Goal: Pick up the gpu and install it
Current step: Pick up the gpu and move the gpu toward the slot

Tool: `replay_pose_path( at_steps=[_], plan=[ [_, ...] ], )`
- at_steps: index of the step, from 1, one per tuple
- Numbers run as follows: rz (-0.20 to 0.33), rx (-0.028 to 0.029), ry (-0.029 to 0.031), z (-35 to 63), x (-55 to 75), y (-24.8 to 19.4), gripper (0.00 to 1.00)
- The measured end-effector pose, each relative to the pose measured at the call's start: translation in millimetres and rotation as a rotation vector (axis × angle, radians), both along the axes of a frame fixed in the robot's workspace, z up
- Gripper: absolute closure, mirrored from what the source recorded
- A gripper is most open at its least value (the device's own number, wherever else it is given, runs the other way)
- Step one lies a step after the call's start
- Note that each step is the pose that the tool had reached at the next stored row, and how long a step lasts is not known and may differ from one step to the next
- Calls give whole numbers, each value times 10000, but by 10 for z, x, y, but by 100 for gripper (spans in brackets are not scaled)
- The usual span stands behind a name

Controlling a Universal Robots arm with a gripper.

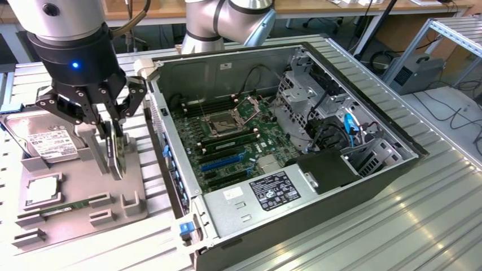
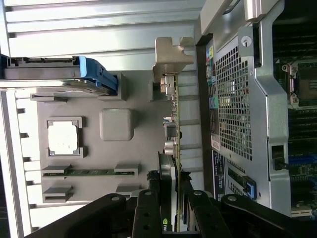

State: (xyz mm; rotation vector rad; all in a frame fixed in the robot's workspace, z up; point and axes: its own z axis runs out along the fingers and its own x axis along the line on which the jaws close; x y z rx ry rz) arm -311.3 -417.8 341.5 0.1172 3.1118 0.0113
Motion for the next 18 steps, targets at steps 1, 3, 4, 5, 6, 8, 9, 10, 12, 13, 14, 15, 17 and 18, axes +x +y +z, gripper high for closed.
replay_pose_path(
  at_steps=[1, 3, 4, 5, 6, 8, 9, 10, 12, 13, 14, 15, 17, 18],
  plan=[
    [0, 0, 0, 5, 0, 0, 73],
    [0, 0, 0, 16, 0, 0, 73],
    [0, 0, 0, 21, 0, 0, 73],
    [0, -1, 0, 28, 0, 0, 73],
    [0, -1, 1, 34, 0, 0, 73],
    [0, 0, 0, 45, 0, 0, 73],
    [0, -1, 0, 50, 0, 0, 73],
    [0, -1, 1, 55, 0, 0, 73],
    [0, 0, 0, 63, 0, 0, 73],
    [0, 0, 0, 67, 0, 0, 73],
    [0, 0, -1, 72, 0, 0, 73],
    [0, -1, 0, 77, 0, 0, 73],
    [0, 0, 0, 88, 0, 0, 73],
    [0, 0, 0, 93, 0, 0, 73]
  ],
)
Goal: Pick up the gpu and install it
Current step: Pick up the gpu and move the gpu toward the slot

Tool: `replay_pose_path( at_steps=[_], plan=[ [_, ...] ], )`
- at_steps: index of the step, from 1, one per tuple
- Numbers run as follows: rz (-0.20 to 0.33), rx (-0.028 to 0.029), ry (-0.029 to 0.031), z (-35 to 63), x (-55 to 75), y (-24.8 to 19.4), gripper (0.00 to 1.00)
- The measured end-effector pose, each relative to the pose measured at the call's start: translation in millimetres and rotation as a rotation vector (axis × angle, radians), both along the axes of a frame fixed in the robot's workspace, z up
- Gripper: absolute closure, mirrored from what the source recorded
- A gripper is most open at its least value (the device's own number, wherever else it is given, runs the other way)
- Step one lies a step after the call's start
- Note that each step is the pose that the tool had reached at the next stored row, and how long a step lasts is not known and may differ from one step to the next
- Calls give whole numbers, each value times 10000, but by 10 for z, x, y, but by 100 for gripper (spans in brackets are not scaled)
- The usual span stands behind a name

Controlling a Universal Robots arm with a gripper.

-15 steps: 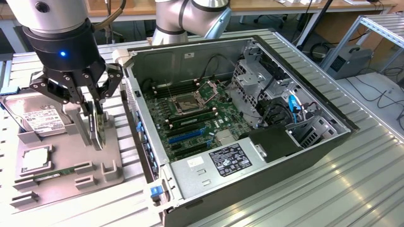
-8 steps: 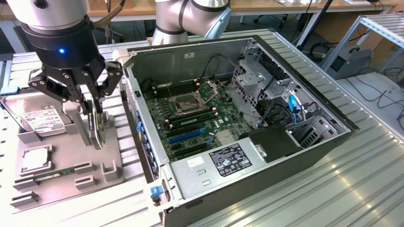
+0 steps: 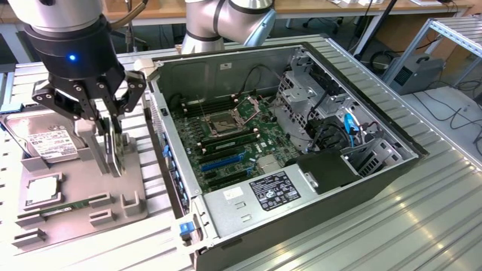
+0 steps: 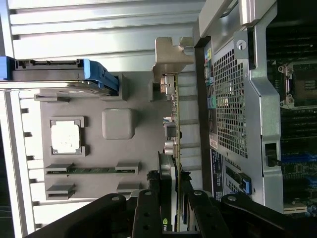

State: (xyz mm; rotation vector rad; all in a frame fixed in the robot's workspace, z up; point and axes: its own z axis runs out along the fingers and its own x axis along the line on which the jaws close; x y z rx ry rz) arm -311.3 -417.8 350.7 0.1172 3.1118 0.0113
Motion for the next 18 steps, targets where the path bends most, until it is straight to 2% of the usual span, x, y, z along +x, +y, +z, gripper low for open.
replay_pose_path(
  at_steps=[18],
  plan=[
    [0, 0, 0, 94, 0, 0, 73]
  ],
)
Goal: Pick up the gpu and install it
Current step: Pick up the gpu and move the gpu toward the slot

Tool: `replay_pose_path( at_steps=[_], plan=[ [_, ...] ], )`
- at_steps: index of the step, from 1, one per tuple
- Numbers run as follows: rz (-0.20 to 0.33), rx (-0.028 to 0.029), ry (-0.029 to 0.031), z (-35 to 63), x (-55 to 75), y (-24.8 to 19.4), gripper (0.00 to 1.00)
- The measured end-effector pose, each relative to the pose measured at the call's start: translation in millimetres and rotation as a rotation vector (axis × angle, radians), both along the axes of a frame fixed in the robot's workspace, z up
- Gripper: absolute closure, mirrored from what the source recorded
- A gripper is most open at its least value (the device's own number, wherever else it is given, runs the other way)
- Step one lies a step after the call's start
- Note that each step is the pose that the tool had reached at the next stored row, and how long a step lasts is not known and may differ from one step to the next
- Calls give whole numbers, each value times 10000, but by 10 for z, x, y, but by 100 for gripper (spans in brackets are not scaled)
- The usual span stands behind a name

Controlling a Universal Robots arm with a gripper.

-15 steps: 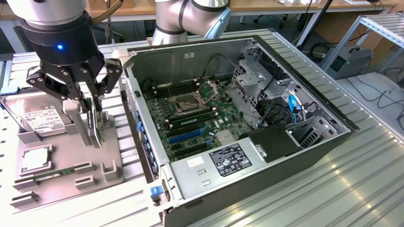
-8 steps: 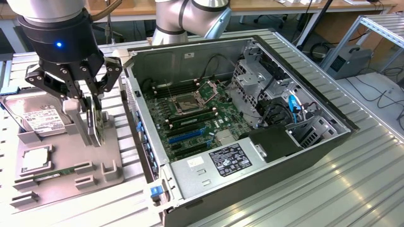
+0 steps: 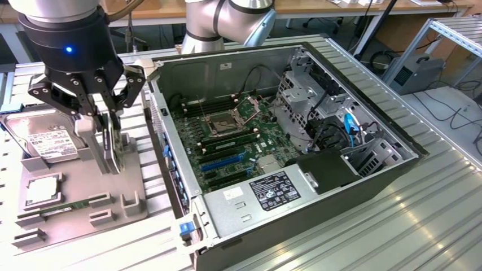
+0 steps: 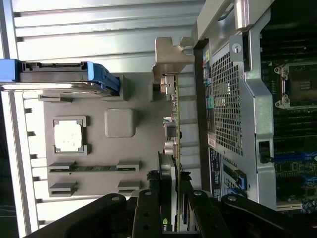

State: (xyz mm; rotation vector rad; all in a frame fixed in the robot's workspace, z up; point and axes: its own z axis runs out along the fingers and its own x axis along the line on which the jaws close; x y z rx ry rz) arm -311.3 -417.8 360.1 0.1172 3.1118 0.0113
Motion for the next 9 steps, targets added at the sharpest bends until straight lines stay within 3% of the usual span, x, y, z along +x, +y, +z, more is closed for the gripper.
replay_pose_path(
  at_steps=[9],
  plan=[
    [0, 0, 0, 46, 0, 0, 73]
  ],
)
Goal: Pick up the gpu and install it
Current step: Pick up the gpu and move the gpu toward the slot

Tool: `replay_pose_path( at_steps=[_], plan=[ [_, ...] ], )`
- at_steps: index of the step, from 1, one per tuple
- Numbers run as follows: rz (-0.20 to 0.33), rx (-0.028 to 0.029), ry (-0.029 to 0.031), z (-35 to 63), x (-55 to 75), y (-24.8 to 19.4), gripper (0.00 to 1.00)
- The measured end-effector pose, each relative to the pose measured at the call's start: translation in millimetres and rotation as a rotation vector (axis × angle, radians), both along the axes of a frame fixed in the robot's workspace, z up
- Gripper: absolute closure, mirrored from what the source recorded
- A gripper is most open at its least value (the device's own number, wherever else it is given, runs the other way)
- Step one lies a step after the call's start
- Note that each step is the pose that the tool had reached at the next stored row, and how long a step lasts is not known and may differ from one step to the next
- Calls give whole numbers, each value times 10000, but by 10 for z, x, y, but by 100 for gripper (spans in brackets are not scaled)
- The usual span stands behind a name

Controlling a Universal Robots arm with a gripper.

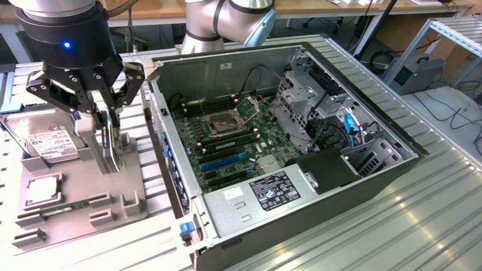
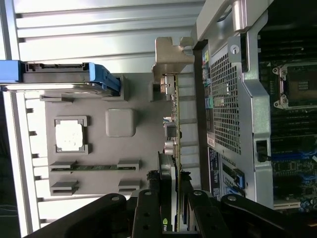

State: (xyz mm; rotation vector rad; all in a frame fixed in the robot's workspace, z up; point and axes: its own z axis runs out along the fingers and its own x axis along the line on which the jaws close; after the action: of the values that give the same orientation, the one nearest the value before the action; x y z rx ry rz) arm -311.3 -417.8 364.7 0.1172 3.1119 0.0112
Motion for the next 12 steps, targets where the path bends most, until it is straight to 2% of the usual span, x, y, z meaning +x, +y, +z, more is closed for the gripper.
replay_pose_path(
  at_steps=[12],
  plan=[
    [0, 1, -1, 82, 0, 0, 73]
  ],
)
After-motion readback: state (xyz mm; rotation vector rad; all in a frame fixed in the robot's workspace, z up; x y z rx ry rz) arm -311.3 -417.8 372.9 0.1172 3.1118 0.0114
